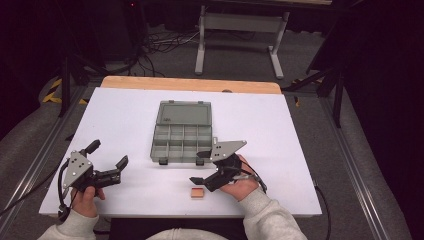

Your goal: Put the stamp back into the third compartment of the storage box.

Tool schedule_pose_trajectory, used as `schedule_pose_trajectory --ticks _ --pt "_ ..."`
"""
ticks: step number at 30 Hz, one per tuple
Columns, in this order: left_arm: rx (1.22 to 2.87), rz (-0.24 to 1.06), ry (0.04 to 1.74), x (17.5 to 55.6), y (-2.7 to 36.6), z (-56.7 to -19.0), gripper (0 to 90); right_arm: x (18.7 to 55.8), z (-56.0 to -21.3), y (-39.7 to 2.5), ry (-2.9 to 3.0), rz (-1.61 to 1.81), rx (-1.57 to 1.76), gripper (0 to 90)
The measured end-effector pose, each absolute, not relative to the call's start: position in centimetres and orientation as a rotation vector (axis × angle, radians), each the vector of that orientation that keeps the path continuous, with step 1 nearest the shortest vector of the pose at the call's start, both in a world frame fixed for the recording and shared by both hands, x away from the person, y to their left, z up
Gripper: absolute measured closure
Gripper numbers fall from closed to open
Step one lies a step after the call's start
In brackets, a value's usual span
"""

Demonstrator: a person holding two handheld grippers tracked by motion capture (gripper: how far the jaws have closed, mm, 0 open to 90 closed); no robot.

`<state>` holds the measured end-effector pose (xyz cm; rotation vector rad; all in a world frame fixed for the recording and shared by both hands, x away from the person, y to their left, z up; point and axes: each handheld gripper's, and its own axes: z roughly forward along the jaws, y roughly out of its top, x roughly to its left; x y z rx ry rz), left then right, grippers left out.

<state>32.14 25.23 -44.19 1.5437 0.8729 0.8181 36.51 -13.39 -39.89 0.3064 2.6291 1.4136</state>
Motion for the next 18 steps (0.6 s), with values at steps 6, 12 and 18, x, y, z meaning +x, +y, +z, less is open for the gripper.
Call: schedule_pose_trajectory --ticks 6,12,18 --pt "1.544 0.817 0.873 32.1 25.2 -44.2 0.2 36.5 -39.7 -13.1 2.699 1.336 0.272 19.2" --pt "1.545 0.818 0.873 32.1 25.2 -44.2 0.1 36.4 -39.7 -12.6 2.777 1.237 0.235 19.3" --pt "1.546 0.816 0.877 32.2 25.3 -44.2 0.2 36.4 -39.9 -12.1 2.844 1.159 0.206 21.6"
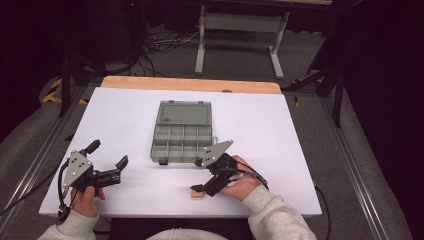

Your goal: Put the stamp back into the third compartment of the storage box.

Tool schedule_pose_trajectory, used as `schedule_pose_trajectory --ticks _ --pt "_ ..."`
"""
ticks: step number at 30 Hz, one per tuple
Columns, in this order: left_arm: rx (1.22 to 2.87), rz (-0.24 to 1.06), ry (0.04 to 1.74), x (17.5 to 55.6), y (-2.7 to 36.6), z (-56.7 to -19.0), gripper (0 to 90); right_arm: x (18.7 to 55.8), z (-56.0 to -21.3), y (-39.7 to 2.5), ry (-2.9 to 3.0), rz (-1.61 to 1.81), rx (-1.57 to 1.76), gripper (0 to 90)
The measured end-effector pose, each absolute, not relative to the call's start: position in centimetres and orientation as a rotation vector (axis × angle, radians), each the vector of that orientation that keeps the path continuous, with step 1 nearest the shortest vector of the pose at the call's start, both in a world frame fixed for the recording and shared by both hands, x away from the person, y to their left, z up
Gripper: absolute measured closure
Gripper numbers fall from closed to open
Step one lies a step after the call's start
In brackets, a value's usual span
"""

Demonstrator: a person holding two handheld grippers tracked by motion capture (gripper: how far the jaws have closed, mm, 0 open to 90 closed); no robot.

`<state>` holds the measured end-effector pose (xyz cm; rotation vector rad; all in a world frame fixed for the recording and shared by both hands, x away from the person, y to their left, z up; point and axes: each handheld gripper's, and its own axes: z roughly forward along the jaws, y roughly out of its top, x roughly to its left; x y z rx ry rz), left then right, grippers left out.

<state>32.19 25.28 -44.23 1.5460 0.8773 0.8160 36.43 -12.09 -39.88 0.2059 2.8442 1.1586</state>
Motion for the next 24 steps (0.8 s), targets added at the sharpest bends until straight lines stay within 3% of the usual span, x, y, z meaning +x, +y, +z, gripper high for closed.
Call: schedule_pose_trajectory --ticks 24 --pt "1.547 0.818 0.872 32.2 25.3 -44.2 0.1 36.4 -40.8 -10.4 3.015 0.895 0.154 28.6"
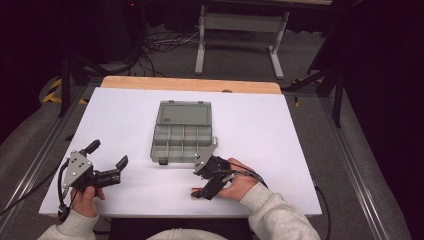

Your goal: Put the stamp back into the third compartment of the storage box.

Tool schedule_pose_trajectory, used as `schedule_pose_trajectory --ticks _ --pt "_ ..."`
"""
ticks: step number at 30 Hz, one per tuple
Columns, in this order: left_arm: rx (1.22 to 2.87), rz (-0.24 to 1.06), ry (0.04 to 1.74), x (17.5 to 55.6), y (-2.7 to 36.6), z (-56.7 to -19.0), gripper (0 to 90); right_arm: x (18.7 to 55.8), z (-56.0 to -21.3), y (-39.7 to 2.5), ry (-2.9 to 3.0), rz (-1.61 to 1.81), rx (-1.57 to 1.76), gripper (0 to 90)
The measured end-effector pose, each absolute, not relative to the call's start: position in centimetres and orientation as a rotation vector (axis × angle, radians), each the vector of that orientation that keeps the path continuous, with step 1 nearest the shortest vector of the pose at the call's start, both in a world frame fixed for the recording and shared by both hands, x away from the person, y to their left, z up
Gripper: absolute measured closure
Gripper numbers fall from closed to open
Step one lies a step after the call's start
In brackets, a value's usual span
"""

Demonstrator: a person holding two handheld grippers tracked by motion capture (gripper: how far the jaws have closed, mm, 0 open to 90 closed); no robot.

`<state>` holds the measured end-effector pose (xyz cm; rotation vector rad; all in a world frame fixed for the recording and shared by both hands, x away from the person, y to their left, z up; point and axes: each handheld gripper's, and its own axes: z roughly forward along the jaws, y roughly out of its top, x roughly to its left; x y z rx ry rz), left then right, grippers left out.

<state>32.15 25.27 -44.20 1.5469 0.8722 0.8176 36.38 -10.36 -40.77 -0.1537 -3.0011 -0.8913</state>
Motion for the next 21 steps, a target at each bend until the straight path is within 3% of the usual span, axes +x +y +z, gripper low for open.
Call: schedule_pose_trajectory --ticks 21 --pt "1.545 0.819 0.874 32.15 25.26 -44.21 0.2 36.14 -41.89 -9.32 -3.029 -0.671 -0.142 35.0"
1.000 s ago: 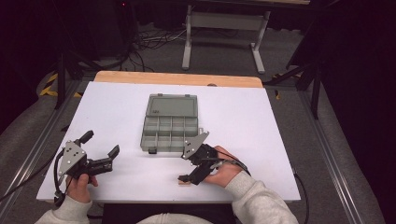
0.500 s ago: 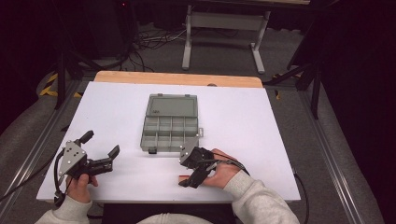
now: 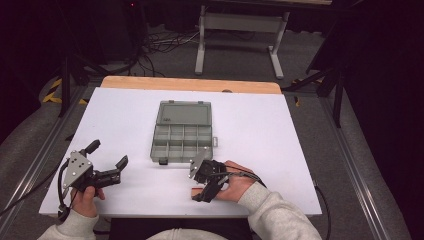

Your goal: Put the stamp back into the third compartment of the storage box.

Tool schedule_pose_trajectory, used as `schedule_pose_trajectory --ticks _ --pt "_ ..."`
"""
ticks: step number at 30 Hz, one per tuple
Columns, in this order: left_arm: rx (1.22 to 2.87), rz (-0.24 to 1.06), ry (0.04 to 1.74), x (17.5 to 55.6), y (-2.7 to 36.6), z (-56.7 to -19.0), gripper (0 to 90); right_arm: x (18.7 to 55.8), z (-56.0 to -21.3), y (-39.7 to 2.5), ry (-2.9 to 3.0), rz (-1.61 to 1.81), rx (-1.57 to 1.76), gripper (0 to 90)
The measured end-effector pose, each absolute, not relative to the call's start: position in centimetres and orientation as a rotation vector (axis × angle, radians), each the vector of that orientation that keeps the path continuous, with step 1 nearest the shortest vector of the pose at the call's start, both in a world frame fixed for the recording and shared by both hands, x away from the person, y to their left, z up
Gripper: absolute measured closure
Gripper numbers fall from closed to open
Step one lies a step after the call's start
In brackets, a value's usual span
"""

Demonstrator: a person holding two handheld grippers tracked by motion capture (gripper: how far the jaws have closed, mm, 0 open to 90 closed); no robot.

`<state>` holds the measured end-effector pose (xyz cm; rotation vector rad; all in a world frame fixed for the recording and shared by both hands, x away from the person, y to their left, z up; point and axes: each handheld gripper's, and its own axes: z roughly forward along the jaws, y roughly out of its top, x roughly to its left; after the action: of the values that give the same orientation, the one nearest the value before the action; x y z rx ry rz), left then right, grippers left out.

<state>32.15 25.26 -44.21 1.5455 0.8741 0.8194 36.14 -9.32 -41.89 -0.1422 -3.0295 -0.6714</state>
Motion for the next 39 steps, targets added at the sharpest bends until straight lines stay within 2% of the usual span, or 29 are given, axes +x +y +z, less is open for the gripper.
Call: schedule_pose_trajectory --ticks 15,18,31,39 --pt "1.547 0.822 0.877 32.1 25.3 -44.2 0.1 35.9 -42.6 -9.0 -3.068 -0.614 -0.105 44.3" --pt "1.546 0.821 0.878 32.2 25.3 -44.2 0.2 36.0 -42.9 -9.0 -3.07 -0.597 -0.1 50.3" --pt "1.546 0.82 0.879 32.2 25.3 -44.2 0.1 35.8 -43.1 -8.9 -3.084 -0.552 -0.065 65.8" --pt "1.544 0.819 0.878 32.2 25.3 -44.3 0.2 35.8 -43.1 -8.9 -3.095 -0.55 -0.062 66.2"
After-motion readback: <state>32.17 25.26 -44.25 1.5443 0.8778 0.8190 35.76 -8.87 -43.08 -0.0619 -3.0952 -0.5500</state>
